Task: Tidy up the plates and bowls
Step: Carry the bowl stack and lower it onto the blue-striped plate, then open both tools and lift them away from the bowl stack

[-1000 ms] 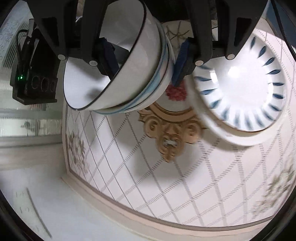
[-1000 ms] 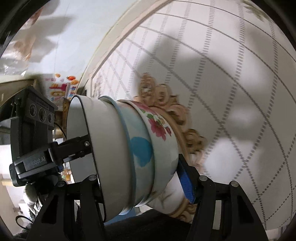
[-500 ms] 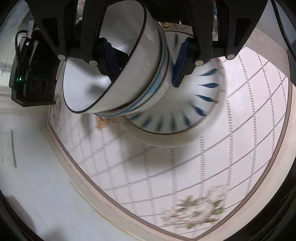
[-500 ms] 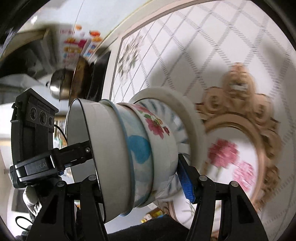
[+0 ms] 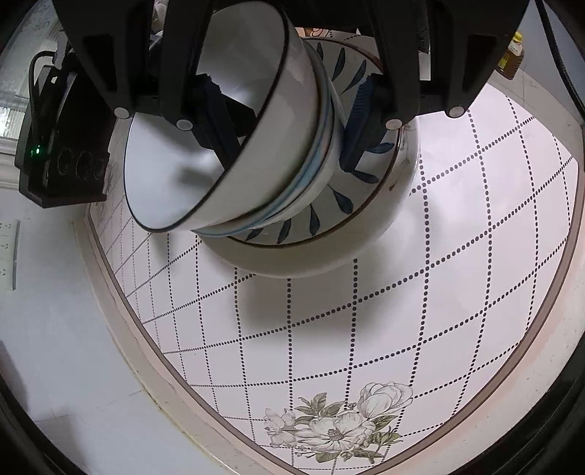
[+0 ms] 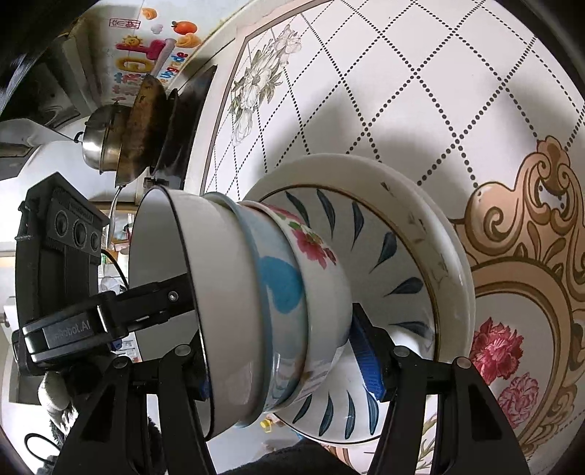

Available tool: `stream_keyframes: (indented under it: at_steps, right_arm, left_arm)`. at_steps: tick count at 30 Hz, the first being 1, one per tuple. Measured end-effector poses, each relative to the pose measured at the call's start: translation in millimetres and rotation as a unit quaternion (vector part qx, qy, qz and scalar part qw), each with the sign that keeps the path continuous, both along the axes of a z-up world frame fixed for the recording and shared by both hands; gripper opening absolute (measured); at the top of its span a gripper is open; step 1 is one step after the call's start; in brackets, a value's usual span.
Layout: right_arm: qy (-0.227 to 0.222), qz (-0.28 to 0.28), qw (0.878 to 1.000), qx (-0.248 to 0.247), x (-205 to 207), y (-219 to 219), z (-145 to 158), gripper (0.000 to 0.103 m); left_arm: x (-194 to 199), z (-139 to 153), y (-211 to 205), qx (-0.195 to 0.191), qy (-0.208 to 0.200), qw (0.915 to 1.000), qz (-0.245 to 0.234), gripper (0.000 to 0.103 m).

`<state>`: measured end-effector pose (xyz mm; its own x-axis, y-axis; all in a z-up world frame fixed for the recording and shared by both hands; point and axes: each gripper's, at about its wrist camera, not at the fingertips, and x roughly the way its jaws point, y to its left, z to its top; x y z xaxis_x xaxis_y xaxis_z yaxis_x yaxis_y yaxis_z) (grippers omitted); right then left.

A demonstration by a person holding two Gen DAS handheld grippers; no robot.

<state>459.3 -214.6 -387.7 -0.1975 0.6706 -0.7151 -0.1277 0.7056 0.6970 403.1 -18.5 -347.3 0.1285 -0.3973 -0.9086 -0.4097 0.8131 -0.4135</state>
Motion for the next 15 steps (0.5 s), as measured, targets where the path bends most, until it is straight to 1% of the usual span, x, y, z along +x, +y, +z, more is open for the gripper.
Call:
stream_keyframes:
  at_steps: [8,10,12,15]
  right_arm:
    - [0.007,-0.006,1.000,-0.008,2,-1,-2,0.063]
    - [0.013,-0.008,1.000,-0.009,1,-2,-3,0.063]
    - [0.016,-0.007,1.000,-0.011,1,-2,-3,0.063]
    - [0.020,-0.006,1.000,-0.015,0,-2,-3,0.063]
  left_arm:
    - [0,-1,-3,0.005,-0.003,0.9999,-0.014,0.054]
    - [1,0,-8,0.016,-0.004,0.9996,-0.021,0.054]
    - [2,4,-12,0.036,-0.006,0.9989,-0.031,0.053]
    - [3,8,-13,0.051,-0.005,0.9980,-0.038,0.052]
